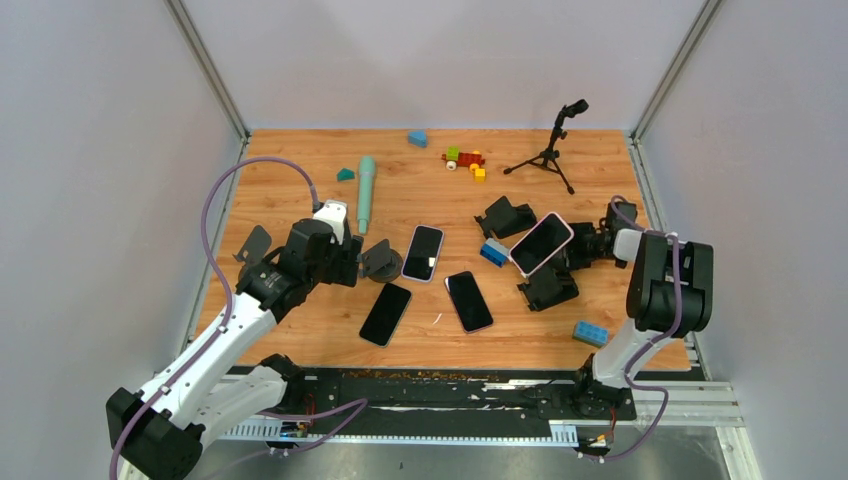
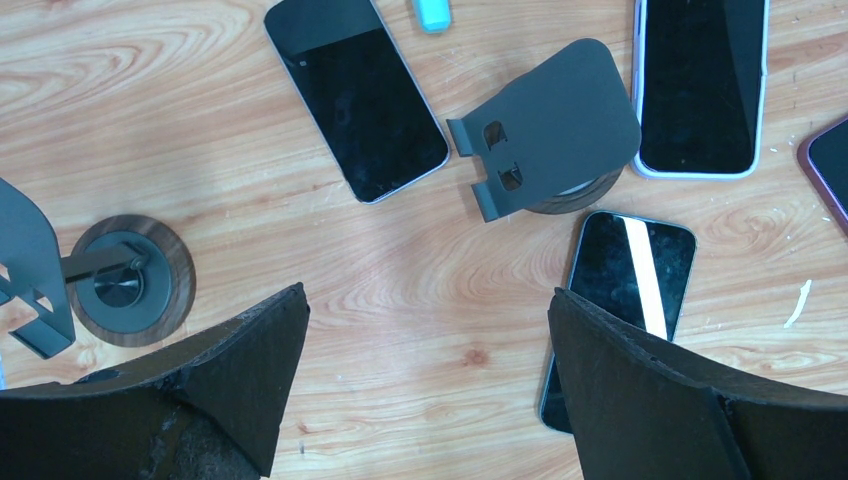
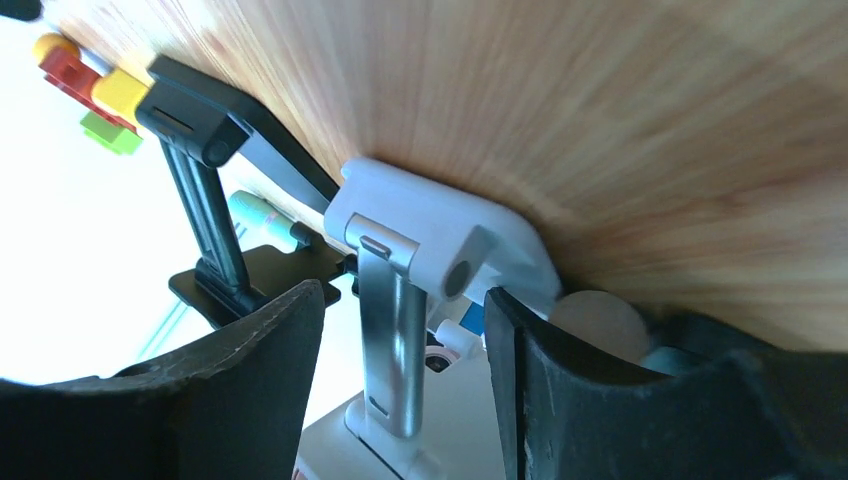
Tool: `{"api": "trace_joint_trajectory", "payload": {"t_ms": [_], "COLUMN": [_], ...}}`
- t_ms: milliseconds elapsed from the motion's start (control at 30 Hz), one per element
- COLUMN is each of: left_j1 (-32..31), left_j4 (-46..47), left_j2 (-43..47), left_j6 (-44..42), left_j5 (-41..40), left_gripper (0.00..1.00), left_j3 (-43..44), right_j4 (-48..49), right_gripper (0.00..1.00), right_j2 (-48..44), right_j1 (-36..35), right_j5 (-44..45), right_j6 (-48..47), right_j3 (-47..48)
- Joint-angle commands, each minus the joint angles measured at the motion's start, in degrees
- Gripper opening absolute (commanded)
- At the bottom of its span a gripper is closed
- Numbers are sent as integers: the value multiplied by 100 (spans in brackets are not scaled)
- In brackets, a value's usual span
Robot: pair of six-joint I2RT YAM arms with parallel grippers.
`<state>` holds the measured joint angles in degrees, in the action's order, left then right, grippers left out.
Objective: Remove the phone from the phone stand
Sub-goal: Move the phone stand with the phone to the center of the board, then remove the phone from the phone stand.
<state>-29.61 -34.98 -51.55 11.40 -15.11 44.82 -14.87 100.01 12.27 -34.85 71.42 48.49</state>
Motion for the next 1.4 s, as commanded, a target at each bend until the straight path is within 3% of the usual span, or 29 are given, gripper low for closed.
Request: {"api": "trace_joint_trajectory", "payload": {"t_ms": [0, 367, 533, 800, 1100, 1367], "left_j1": [-26, -18, -19, -59, -1939, -2694], "left_j4": [57, 38, 213, 884, 1665, 3855], "left_j2": [42, 141, 520, 92, -1754, -3135], "left_j6": [-41, -38, 29, 68, -79, -526], "left_j5": [26, -30, -216, 927, 540, 1193], "left_gripper": [97, 100, 100, 100, 100, 100], "left_j3": [27, 48, -84, 485, 1664, 1942], "right_j4": [-631, -1177, -1577, -1850, -2563, -3335], "right_gripper": [63, 65, 65, 62, 59, 60], "right_j2": [98, -274, -457, -1276, -3557, -4608], "right_j1": [469, 1760, 2449, 2456, 1996, 1568], "right_j5": [291, 144, 15, 83, 1505, 555], "right_j6": [-675, -1751, -2280, -2969, -3892, -4905], "right_j3": [89, 91, 509, 971, 1568, 2287]}}
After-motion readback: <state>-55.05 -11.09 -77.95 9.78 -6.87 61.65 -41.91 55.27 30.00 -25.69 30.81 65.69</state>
